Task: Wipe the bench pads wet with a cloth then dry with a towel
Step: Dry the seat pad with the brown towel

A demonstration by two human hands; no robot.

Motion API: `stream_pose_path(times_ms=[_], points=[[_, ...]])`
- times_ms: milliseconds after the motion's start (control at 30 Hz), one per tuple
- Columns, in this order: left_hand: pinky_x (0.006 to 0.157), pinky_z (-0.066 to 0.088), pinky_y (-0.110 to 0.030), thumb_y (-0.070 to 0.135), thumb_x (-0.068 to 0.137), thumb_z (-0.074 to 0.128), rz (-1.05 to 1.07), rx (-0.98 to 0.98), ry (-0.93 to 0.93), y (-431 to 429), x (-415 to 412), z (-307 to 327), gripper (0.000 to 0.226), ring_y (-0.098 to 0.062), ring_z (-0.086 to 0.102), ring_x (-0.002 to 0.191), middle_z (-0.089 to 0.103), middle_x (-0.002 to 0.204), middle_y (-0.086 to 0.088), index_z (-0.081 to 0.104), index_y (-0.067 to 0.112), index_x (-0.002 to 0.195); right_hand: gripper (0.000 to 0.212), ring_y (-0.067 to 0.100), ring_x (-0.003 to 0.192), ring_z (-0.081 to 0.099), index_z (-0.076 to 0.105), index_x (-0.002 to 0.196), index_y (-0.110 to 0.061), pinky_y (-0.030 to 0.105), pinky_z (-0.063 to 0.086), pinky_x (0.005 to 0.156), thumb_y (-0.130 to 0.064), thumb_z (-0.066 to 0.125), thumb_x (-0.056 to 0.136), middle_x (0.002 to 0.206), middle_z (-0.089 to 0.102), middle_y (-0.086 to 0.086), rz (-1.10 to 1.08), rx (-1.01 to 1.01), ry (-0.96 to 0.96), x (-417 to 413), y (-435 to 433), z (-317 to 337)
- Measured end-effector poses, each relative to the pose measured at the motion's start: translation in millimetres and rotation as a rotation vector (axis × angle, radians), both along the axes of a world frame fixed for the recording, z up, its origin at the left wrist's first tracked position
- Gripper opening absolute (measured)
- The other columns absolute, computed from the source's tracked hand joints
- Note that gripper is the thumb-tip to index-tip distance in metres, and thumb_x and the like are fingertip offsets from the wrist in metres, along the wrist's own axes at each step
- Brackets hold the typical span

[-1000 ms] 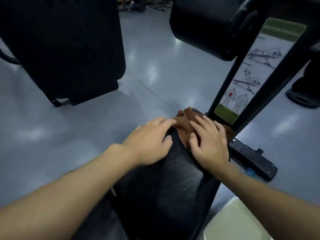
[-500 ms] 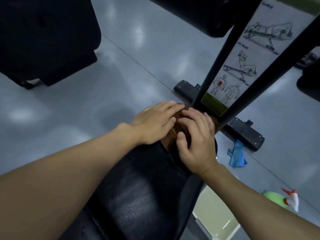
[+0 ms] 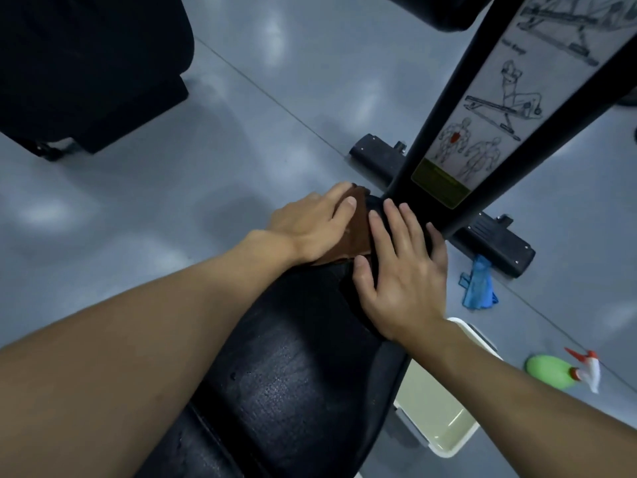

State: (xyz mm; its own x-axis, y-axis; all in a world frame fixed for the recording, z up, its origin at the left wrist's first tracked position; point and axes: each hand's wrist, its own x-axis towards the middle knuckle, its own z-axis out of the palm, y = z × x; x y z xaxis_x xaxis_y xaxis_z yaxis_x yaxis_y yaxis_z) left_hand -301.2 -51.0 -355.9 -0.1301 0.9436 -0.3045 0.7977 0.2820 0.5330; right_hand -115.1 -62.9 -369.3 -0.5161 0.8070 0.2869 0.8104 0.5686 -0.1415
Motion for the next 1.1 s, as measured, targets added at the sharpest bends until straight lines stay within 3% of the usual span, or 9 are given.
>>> stream_pose_path(times_ms=[133,233,467,567,733,867,1100], points=[[0.098,0.044,-0.052,0.066,0.093,0.011,-0.023,-0.042,0.121,-32.7,-14.0,-0.4,0.058,-0.037,0.054,0.122,0.052,0.137,-0.008,0.008,0.056,0.150,0.057,0.028,0.147,0.033,0.054,0.143,-0.015,0.056,0.024,0.115,-0.042,0.037,0.096,0.157,0.039,0.011,0.009,0.013,-0.009,3.2,-0.8,0.3],[0.098,0.043,-0.049,0.059,0.100,0.016,0.010,-0.106,0.211,-64.5,-29.8,-0.9,0.056,-0.037,0.053,0.123,0.048,0.141,-0.005,0.002,0.052,0.154,0.059,0.029,0.148,0.031,0.051,0.146,-0.016,0.057,0.022,0.116,-0.045,0.035,0.097,0.159,0.037,0.011,0.008,-0.002,-0.061,1.0,-2.3,2.4],[0.098,0.042,-0.053,0.053,0.101,0.020,-0.021,0.006,0.266,-30.7,3.2,0.7,0.063,-0.038,0.051,0.123,0.042,0.148,-0.010,0.005,0.030,0.158,0.057,0.033,0.147,0.032,0.050,0.147,-0.018,0.058,0.024,0.115,-0.045,0.032,0.100,0.159,0.036,0.014,0.035,0.034,-0.078,2.2,-1.0,0.2],[0.097,0.042,-0.053,0.059,0.099,0.020,0.001,-0.001,0.288,-41.0,-2.3,-2.5,0.070,-0.037,0.051,0.124,0.044,0.147,-0.010,0.010,0.022,0.158,0.057,0.033,0.146,0.033,0.050,0.147,-0.018,0.058,0.024,0.115,-0.044,0.032,0.100,0.158,0.037,0.013,0.033,0.011,-0.094,0.3,-1.3,1.4],[0.089,0.043,-0.051,0.071,0.088,0.008,-0.006,-0.038,0.394,-90.7,-26.4,-11.2,0.078,-0.038,0.053,0.117,0.046,0.143,-0.005,0.011,0.032,0.156,0.060,0.037,0.146,0.029,0.049,0.144,-0.012,0.062,0.016,0.116,-0.045,0.031,0.097,0.156,0.037,0.018,0.026,-0.023,-0.215,-12.9,-5.0,13.4],[0.093,0.046,-0.052,0.076,0.083,0.007,0.129,-0.105,0.398,-136.5,-49.9,-13.5,0.080,-0.039,0.051,0.117,0.048,0.139,-0.005,0.012,0.040,0.154,0.059,0.041,0.149,0.020,0.046,0.148,-0.024,0.067,0.010,0.116,-0.050,0.024,0.100,0.158,0.038,0.011,0.262,-0.052,-0.320,-52.2,-27.6,9.7],[0.093,0.042,-0.055,0.069,0.092,0.020,0.322,-0.142,0.312,-122.2,-40.0,-12.0,0.060,-0.041,0.051,0.116,0.054,0.131,-0.007,0.032,0.040,0.143,0.057,0.041,0.149,0.018,0.045,0.148,-0.031,0.069,0.008,0.115,-0.053,0.024,0.100,0.157,0.039,0.010,0.266,-0.051,-0.399,-56.2,-29.4,5.0]])
